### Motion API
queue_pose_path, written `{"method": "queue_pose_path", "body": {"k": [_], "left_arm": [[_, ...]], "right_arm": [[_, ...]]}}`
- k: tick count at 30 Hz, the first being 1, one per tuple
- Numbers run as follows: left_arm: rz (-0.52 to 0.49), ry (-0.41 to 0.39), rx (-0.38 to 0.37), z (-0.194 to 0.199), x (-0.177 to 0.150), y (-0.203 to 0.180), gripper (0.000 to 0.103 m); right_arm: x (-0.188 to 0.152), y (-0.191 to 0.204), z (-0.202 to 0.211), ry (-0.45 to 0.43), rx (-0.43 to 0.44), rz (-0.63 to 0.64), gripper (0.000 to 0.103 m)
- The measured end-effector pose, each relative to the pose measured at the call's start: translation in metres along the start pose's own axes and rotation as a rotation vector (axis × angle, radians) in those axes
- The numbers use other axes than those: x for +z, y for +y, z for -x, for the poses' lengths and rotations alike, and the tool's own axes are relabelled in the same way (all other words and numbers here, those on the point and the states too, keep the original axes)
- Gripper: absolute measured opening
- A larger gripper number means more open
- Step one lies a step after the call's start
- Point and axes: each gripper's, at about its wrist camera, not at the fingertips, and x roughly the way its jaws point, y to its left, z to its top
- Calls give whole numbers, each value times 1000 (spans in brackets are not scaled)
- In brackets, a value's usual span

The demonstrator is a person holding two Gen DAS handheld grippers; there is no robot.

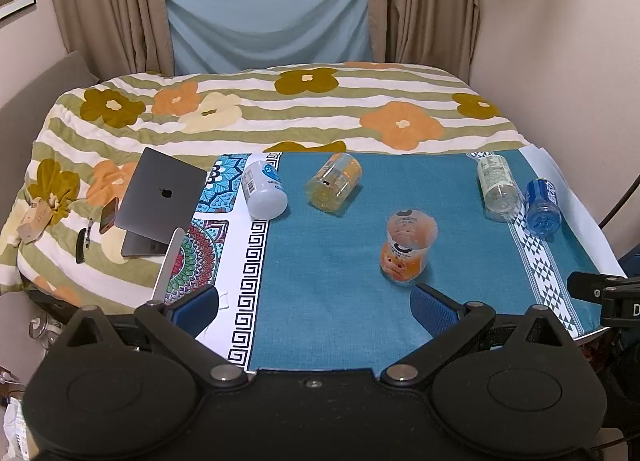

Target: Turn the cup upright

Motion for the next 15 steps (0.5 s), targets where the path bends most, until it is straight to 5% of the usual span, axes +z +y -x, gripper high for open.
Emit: {"method": "queue_pose_path", "body": {"k": [15], "left_arm": [[3, -2, -7, -2, 3, 4, 103]], "right_arm": [[0, -2, -1, -3, -6, -7, 103]]}}
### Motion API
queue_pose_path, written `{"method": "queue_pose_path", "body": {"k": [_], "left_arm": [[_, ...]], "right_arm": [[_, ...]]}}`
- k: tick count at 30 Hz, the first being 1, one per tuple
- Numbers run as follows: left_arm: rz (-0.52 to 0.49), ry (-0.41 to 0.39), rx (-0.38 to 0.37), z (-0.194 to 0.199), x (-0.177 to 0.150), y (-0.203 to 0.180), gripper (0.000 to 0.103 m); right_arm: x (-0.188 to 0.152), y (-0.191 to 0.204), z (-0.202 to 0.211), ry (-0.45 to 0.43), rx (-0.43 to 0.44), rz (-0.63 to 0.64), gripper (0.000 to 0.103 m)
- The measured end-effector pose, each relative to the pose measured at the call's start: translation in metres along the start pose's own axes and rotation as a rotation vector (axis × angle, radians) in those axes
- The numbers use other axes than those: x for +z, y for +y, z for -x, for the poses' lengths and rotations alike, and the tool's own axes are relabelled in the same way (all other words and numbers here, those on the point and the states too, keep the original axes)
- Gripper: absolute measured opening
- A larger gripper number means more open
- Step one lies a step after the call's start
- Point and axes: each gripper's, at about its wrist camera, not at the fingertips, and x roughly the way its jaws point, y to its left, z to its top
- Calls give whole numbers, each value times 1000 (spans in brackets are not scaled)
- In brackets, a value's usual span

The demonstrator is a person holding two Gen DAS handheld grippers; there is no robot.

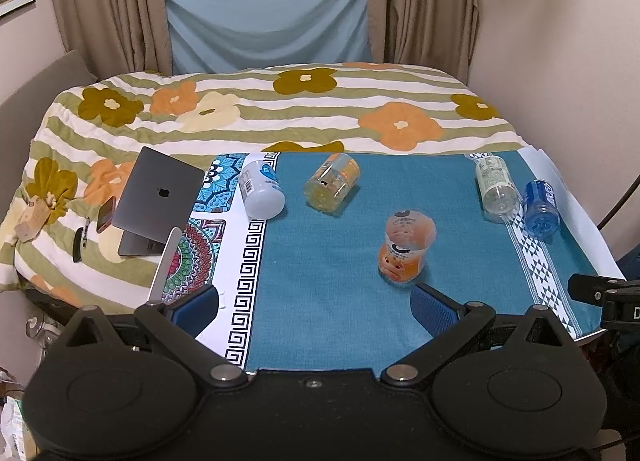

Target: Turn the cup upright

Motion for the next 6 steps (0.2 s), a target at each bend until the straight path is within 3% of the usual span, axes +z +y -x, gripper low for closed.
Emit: {"method": "queue_pose_path", "body": {"k": [6], "left_arm": [[5, -3, -4, 0, -1, -2, 103]], "right_arm": [[0, 0, 0, -2, -3, 2, 103]]}}
